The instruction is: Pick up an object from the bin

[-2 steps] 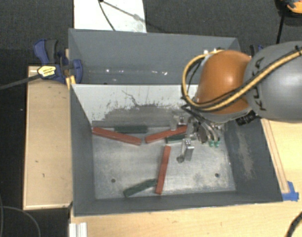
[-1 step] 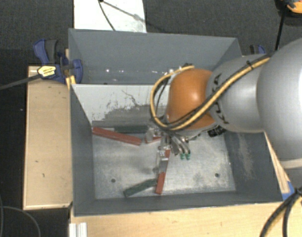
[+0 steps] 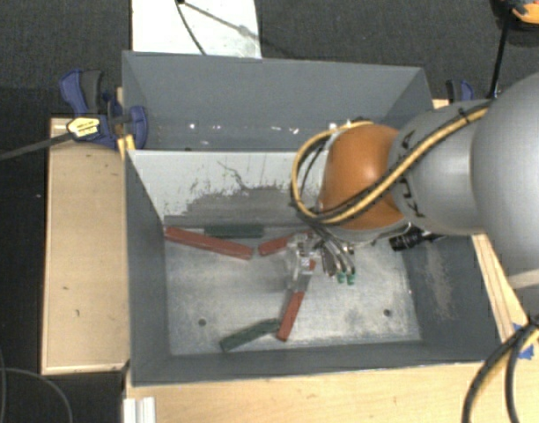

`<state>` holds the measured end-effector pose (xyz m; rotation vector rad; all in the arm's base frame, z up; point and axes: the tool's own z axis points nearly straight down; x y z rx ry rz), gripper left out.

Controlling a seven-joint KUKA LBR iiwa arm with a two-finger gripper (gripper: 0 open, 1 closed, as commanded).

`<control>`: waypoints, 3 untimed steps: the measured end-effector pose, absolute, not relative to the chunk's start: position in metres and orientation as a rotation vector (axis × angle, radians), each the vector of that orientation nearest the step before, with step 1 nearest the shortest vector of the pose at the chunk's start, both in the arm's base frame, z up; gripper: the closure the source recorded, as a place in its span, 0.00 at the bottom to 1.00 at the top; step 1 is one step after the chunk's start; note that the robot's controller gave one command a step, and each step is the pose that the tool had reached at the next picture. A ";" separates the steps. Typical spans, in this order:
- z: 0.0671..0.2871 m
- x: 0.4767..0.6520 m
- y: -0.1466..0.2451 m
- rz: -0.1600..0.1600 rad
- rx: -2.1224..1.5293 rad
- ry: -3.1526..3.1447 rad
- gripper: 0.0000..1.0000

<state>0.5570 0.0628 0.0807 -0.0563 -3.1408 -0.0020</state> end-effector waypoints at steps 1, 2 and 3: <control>0.080 0.557 0.063 -0.002 -0.056 -3.140 0.00; 0.080 0.557 0.063 -0.001 -0.056 -3.139 1.00; 0.080 0.557 0.063 -0.001 -0.056 -3.139 1.00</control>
Offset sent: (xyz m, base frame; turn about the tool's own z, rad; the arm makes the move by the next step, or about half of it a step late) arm 0.0000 0.0000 0.0000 0.0000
